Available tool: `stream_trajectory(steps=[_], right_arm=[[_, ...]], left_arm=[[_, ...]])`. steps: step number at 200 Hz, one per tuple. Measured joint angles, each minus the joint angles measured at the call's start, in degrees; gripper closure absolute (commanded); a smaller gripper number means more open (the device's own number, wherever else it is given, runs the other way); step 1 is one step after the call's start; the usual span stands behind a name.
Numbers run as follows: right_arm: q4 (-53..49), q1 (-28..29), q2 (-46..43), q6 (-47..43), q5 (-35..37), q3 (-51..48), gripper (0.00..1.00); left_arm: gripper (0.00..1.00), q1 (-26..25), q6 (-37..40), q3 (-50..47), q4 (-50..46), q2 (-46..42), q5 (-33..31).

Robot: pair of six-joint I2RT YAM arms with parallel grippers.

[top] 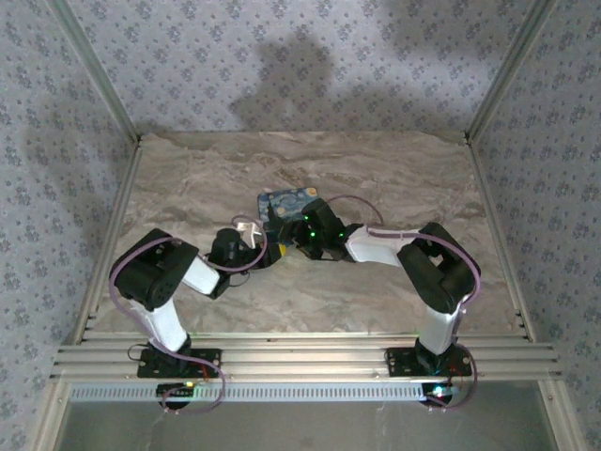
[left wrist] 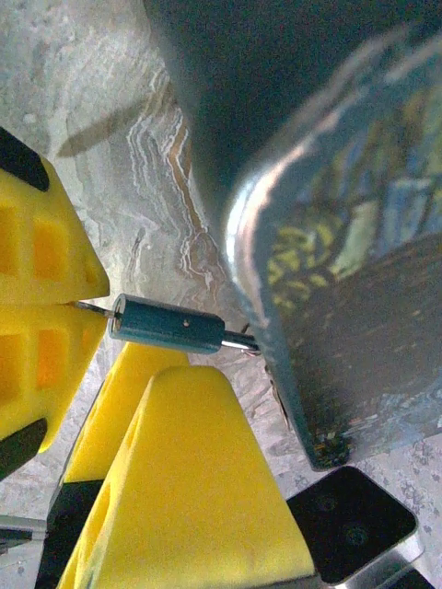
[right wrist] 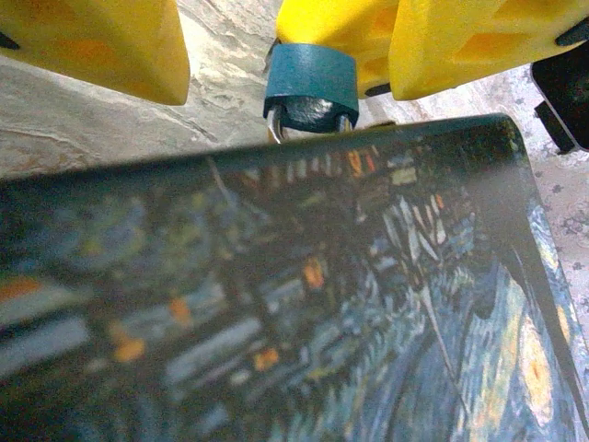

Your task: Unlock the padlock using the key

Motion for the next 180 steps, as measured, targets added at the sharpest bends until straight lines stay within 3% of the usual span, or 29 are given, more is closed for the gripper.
stream_trajectory(steps=[37, 107, 137, 180], right_arm=[[2.5, 0.4, 0.9, 0.7, 0.0, 0.1, 0.51], [3.4, 1.0, 1.2, 1.4, -0.1, 0.1, 0.94], [3.9, 1.5, 1.2, 1.7, -0.7, 0.1, 1.00], [6.8, 1.6, 1.3, 3.6, -1.8, -0.1, 1.00]], left_arm=[[1.00, -0.7, 0.0, 0.0, -3.0, -2.0, -0.2], [1.00, -0.7, 3.4, 0.0, -11.5, -7.5, -1.7], [0.79, -0.7, 6.4, 0.5, -17.9, -11.4, -2.5], [0.60, -0.7, 10.8, 1.9, -28.1, -18.8, -2.4]])
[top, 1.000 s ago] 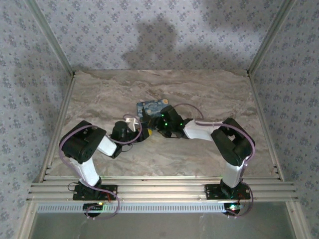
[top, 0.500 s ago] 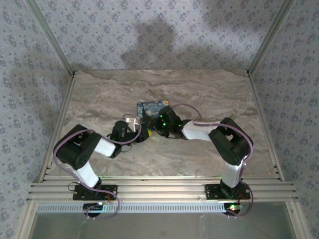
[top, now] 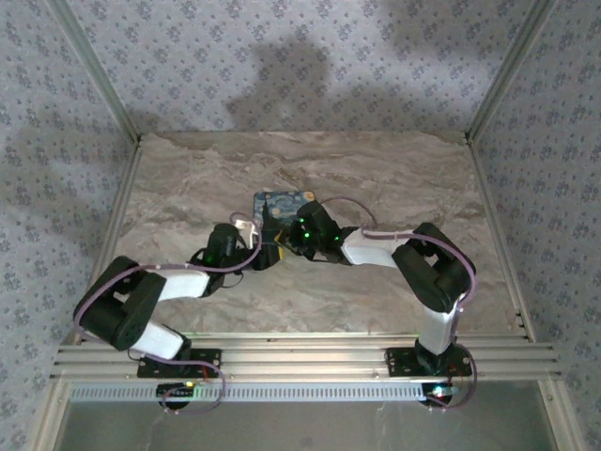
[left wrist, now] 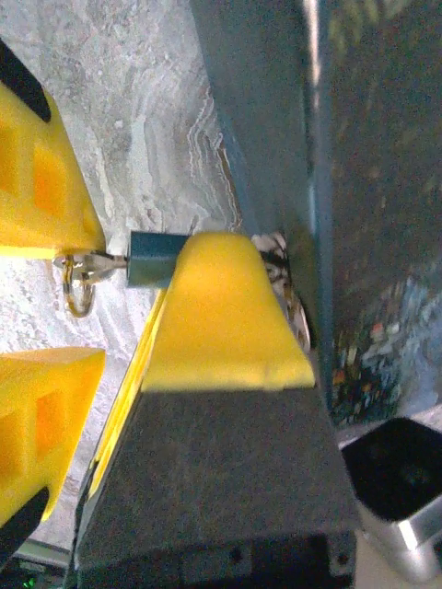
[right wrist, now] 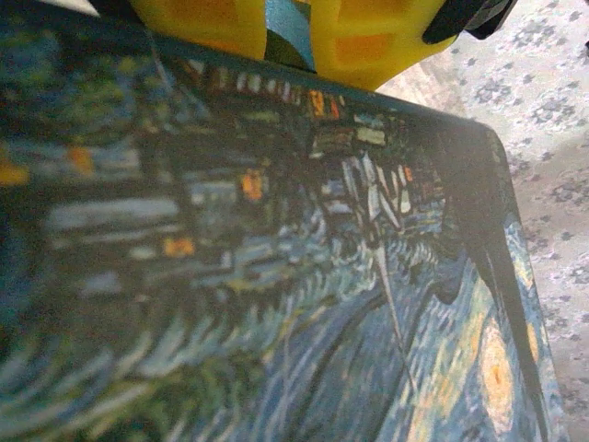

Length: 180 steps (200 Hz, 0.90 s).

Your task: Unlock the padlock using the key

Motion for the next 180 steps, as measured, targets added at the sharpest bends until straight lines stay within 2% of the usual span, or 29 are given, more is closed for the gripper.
stream_trajectory(steps=[36, 79, 121, 180], right_arm=[[4.2, 0.2, 0.5, 2.5, -0.4, -1.2, 1.00], [5.7, -0.2, 1.6, 4.3, -0.1, -1.9, 1.00], [5.8, -0.2, 1.6, 4.5, -0.1, -1.9, 1.00], [6.2, 0.0, 1.6, 4.5, 0.0, -2.1, 1.00]], left_arm=[[0.58, 2.5, 0.1, 0.0, -8.6, -7.6, 0.3], [0.58, 5.5, -4.0, -2.2, -10.2, -14.4, 2.9], [0.58, 5.9, -8.0, -5.3, -9.5, -13.7, 4.3], [0.60, 8.2, -19.8, -7.1, 2.8, -5.2, 5.2]])
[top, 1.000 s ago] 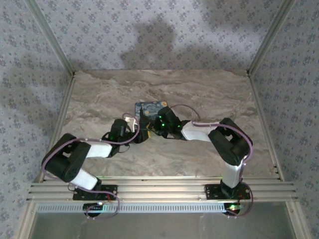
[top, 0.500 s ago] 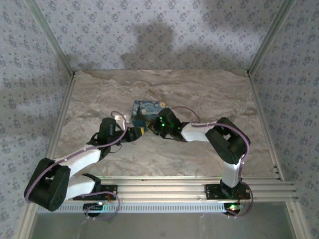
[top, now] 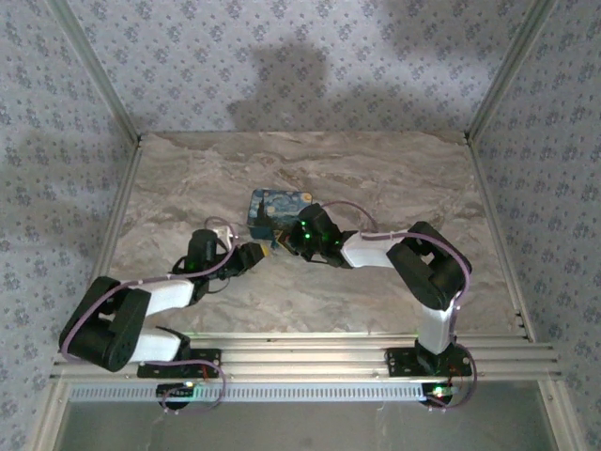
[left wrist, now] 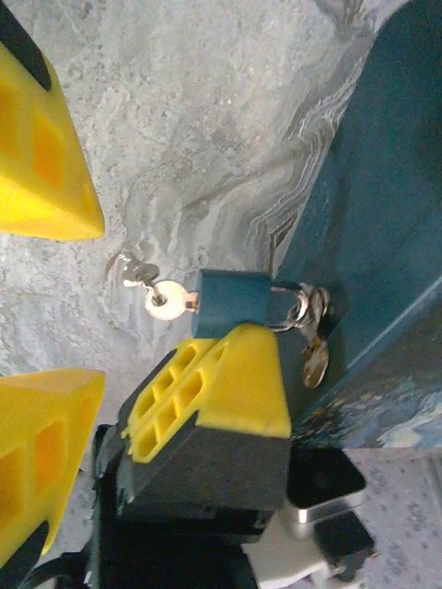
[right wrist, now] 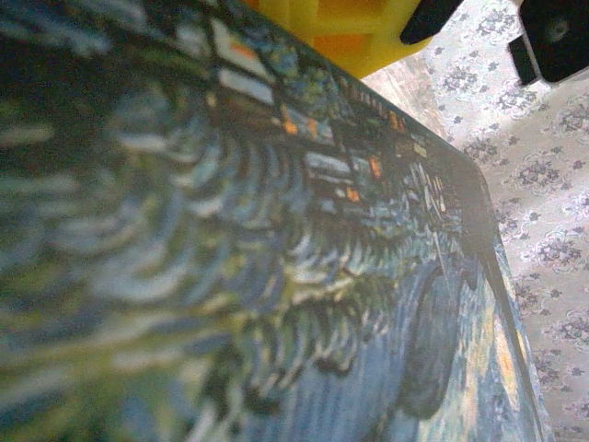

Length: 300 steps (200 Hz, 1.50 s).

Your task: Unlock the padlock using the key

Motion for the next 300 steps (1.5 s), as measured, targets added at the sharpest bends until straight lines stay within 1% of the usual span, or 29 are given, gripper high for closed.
stream_trajectory(steps=[17, 37, 78, 111, 180, 244, 300], right_arm=[[0.5, 0.1, 0.0, 0.1, 0.2, -0.3, 1.00], [0.8, 0.2, 0.0, 0.5, 0.4, -0.4, 1.00], [1.5, 0.5, 0.0, 1.5, 1.0, -0.6, 1.00], [2.3, 0.7, 0.2, 1.9, 1.3, -0.9, 1.00], [3.4, 0.9, 0.6, 2.6, 1.3, -0.9, 1.00], [3.5, 1.0, 0.6, 3.0, 1.3, -0.9, 1.00], [3.5, 1.0, 0.7, 3.1, 1.3, -0.9, 1.00]], left_arm=[[0.62, 0.0, -3.6, -0.4, 1.6, 0.2, -1.1], [0.62, -0.6, -7.4, -0.7, 2.1, -0.7, -4.0], [0.63, -3.5, -14.6, -1.6, 1.4, -4.2, -10.6], [0.64, -5.3, -18.8, -1.6, 2.1, -3.5, -12.9], [0.66, -6.4, -25.9, -1.4, 10.4, 7.1, -13.3], [0.69, -6.4, -28.9, -0.7, 17.3, 10.9, -13.3], [0.72, -6.6, -31.7, -0.5, 24.0, 16.2, -13.3]])
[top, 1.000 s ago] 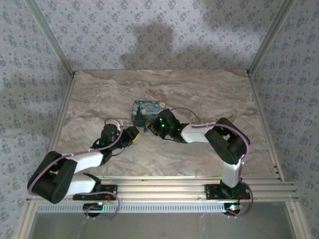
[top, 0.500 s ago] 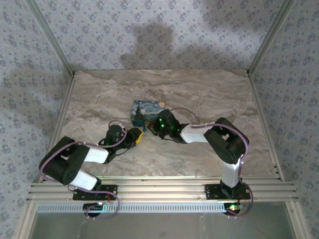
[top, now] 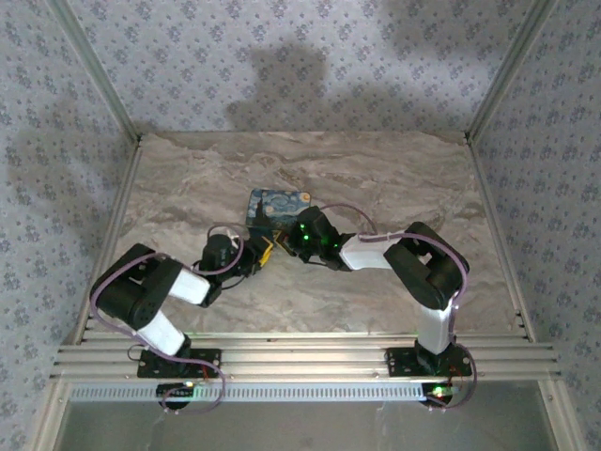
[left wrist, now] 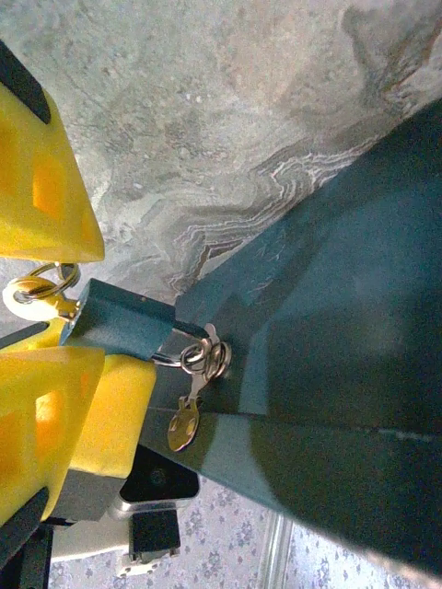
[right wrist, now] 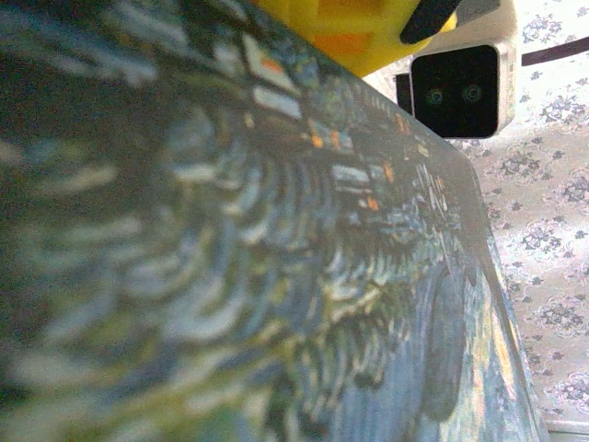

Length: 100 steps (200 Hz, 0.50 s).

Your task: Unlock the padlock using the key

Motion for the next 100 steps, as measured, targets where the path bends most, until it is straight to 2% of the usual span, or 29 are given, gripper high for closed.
stream_trajectory(steps=[20, 61, 100], right_arm=[[0.0, 0.0, 0.0, 0.2, 0.0, 0.0, 1.00], [0.3, -0.2, 0.1, 0.6, 0.9, 0.0, 1.00], [0.5, -0.3, 0.1, 1.3, 1.3, 0.0, 1.00]], left_arm=[[0.78, 0.0, -1.1, 0.0, 2.4, 1.4, 0.0], [1.00, -0.1, -2.8, 0.0, 4.3, 2.1, -0.4], [1.00, -0.1, -3.1, -0.2, 5.8, 2.9, -0.7]])
